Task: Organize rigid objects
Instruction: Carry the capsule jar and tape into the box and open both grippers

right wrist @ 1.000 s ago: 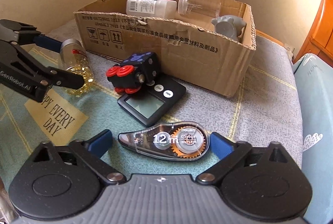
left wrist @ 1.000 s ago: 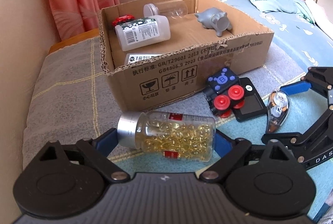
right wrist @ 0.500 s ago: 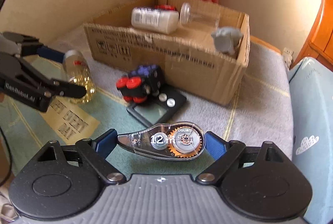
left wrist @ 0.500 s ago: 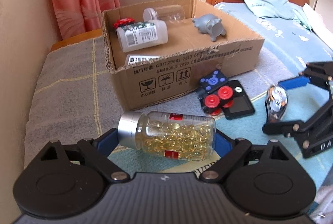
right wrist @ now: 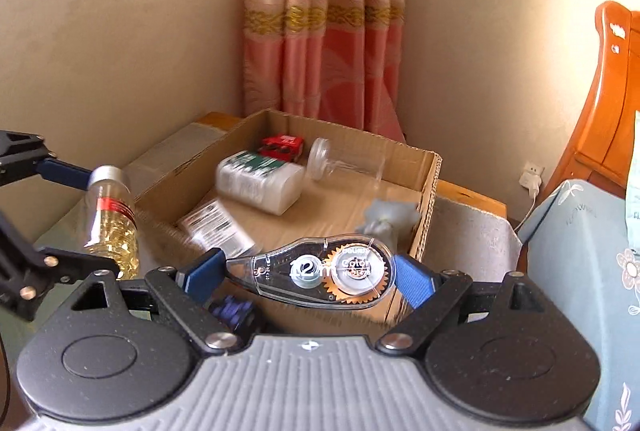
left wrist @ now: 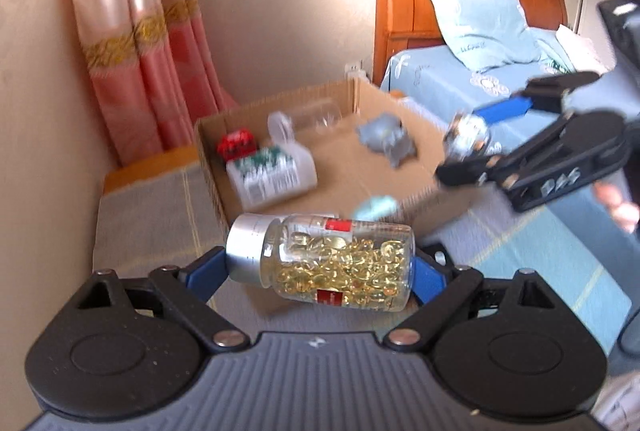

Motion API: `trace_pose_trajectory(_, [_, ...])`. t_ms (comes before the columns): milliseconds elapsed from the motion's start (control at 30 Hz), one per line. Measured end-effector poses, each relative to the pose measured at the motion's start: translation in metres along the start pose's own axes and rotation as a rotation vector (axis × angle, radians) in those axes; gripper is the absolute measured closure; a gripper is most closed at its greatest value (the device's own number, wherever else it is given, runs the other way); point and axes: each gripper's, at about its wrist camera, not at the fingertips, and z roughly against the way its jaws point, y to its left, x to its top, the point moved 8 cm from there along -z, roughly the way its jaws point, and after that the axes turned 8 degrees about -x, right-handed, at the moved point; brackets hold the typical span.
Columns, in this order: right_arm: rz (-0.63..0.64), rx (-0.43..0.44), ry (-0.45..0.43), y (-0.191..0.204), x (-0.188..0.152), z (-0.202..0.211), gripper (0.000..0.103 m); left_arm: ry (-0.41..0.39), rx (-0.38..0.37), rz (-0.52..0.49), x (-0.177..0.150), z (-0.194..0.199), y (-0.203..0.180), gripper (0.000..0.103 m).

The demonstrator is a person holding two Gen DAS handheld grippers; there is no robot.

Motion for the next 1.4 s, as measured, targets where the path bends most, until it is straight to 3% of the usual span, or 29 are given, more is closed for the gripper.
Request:
trace_pose_trajectory(200, [-0.028, -0.01, 0.097, -0.007, -0.001, -0.042, 0.01, -0.003, -0.017, -0.012, 0.04, -0.029, 0.007, 0.01])
trace_pose_trajectory(333, [-0.064, -0.016, 0.116, -0.01, -0.007, -0.053, 0.01, 0.02, -0.03, -0.028, 0.058, -0.054, 0.005, 0.01])
trace_pose_trajectory(400, [-0.08, -0.028, 0.11, -0.013, -0.008, -0.055, 0.004, 0.03, -0.038, -0.039, 0.066, -0.064, 0.0, 0.01])
trace_pose_trajectory(433, [-0.089, -0.033, 0.107, -0.015, -0.008, -0.056, 0.0, 0.035, -0.039, -0.05, 0.069, -0.069, -0.002, 0.01])
trace_pose_trajectory(733, [-0.105, -0.082, 0.076, -0.026, -0.018, -0.029, 0.0, 0.076, -0.064, -0.113, 0.096, -0.114, -0.026, 0.01])
trace_pose_trajectory(833, [-0.117, -0.094, 0.075, -0.032, -0.026, -0.019, 0.0, 0.059, -0.029, -0.121, 0.1, -0.123, -0.028, 0.009])
trace_pose_trajectory(1000, [-0.116, -0.092, 0.082, -0.035, -0.038, -0.004, 0.0, 0.019, -0.017, -0.081, 0.102, -0.101, -0.027, 0.004])
trace_pose_trajectory(1100, [-0.112, -0.097, 0.093, -0.035, -0.048, -0.002, 0.0, 0.008, 0.034, -0.083, 0.098, -0.081, -0.028, 0.003])
trace_pose_trajectory(1400, [-0.145, -0.1, 0.188, -0.018, -0.078, -0.023, 0.0, -0.024, 0.142, -0.061, 0.047, -0.019, -0.03, 0.001])
